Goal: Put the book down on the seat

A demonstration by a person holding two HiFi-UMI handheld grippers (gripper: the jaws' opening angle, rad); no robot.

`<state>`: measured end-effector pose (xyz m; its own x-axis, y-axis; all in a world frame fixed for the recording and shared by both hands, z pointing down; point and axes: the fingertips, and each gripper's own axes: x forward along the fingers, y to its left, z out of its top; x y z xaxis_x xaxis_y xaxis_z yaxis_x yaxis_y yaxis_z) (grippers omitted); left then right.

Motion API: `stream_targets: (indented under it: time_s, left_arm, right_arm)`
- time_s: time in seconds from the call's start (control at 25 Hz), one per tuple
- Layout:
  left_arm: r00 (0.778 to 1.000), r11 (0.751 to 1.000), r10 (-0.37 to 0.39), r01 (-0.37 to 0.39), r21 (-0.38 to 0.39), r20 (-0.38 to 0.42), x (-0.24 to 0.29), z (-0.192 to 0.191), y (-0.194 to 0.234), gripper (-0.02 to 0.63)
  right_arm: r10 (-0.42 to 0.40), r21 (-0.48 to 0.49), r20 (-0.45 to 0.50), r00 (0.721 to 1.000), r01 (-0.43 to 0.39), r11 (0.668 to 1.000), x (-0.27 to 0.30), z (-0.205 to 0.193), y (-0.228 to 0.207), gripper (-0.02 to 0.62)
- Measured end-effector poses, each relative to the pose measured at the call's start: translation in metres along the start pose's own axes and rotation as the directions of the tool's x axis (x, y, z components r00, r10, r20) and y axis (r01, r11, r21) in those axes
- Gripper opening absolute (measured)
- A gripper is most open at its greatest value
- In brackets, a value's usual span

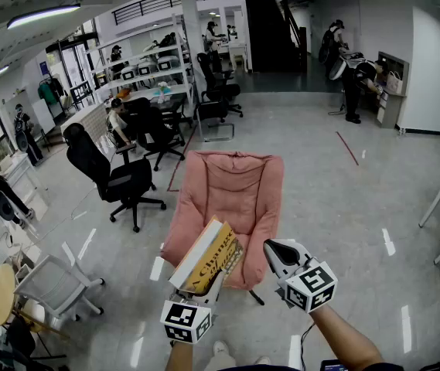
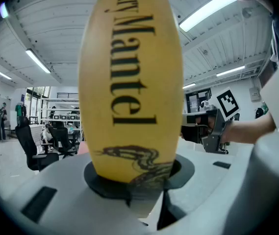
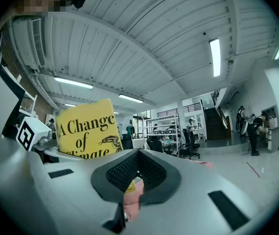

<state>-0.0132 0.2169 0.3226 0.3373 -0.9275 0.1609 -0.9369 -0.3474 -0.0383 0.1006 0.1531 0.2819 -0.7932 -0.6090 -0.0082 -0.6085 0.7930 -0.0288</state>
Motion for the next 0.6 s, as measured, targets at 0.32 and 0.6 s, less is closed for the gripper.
stream_targets:
  time_s: [0.32,0.6]
  left_arm:
    - [1.0,1.0,0.004,-0.004,-0.003,0.008,0.003,0.003,-0.007,0.149]
    - [1.0,1.0,0.02,-0.02,-0.001,-0.001,-0.002,-0.001,-0.011,0.149]
  right_arm:
    - [0.008,0.017,0.008,1.0,-0.008,1.0,-0.005,0.002,-0.004,0.017]
    - [0.014,0.031,0.0,1.0,-0.014,0.999,-0.007,-0.003,-0.004,0.016]
